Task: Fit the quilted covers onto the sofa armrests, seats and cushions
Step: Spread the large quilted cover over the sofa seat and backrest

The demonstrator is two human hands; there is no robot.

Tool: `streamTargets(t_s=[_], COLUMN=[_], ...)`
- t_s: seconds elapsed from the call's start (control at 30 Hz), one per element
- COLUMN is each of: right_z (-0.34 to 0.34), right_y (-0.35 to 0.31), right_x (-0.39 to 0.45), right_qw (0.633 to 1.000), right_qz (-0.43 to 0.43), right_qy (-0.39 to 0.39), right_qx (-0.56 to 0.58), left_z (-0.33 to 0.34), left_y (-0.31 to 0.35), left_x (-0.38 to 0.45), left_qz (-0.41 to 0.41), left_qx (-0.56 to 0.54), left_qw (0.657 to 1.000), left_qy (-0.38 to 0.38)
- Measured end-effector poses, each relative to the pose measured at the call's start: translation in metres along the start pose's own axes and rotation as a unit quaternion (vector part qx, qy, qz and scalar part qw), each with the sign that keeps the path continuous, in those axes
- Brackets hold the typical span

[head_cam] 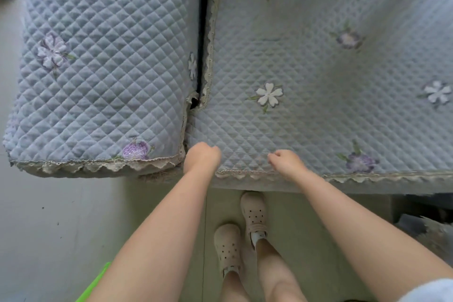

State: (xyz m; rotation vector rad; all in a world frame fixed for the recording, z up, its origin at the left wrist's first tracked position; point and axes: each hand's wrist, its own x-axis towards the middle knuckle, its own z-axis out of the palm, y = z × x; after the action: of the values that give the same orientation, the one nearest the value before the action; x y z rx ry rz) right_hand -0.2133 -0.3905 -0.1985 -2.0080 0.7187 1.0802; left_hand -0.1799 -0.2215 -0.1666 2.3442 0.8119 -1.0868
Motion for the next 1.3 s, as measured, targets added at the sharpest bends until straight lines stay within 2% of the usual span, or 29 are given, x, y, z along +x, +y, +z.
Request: streamTargets(t_s=[0.13, 0.2, 0.4, 0.57, 0.63, 0.77, 0.9, 1.1, 1.3], right_z=[-0.072, -0.102, -0.185, -0.270, -0.305, -0.367, -0.419, -0.463, -0.481], right_y=[0.031, 0.050, 0.128, 0.200, 0.215, 0.231, 0.233, 0.241, 0.262], right_x=[-0.008, -0.011, -0.022, -0.011, -0.004, 0.018, 0.048, 0.087, 0.139], right_qw=[0.998, 0.998, 0.998, 0.992, 0.990, 0.970, 0.962, 0.979, 0.983], right_qz=[0.004, 0.007, -0.003, 0.001, -0.011, -0.024, -0.027, 0.020, 0.087], right_qy=[0.052, 0.048, 0.025, 0.018, 0.042, 0.091, 0.099, 0.134, 0.141], right_qx=[0.035, 0.047, -0.060, -0.128, -0.137, -0.223, -0.252, -0.151, 0.078], left_z=[0.006, 0.014, 0.069, 0.142, 0.166, 0.196, 0.203, 0.203, 0.231], left_y=[0.066, 0.096, 0.182, 0.262, 0.291, 0.340, 0.381, 0.422, 0.447], left_x=[-0.028, -0.043, -0.087, -0.109, -0.116, -0.122, -0.115, -0.085, -0.046], left_qz=[0.049, 0.081, 0.168, 0.133, 0.135, 0.201, 0.240, 0.232, 0.215], left_qx=[-0.020, -0.003, 0.057, 0.083, 0.105, 0.193, 0.252, 0.246, 0.212], left_qw=[0.997, 0.994, 0.984, 0.987, 0.985, 0.959, 0.935, 0.940, 0.952], left_qy=[-0.061, -0.075, -0.002, 0.016, 0.018, 0.050, 0.068, 0.049, 0.050])
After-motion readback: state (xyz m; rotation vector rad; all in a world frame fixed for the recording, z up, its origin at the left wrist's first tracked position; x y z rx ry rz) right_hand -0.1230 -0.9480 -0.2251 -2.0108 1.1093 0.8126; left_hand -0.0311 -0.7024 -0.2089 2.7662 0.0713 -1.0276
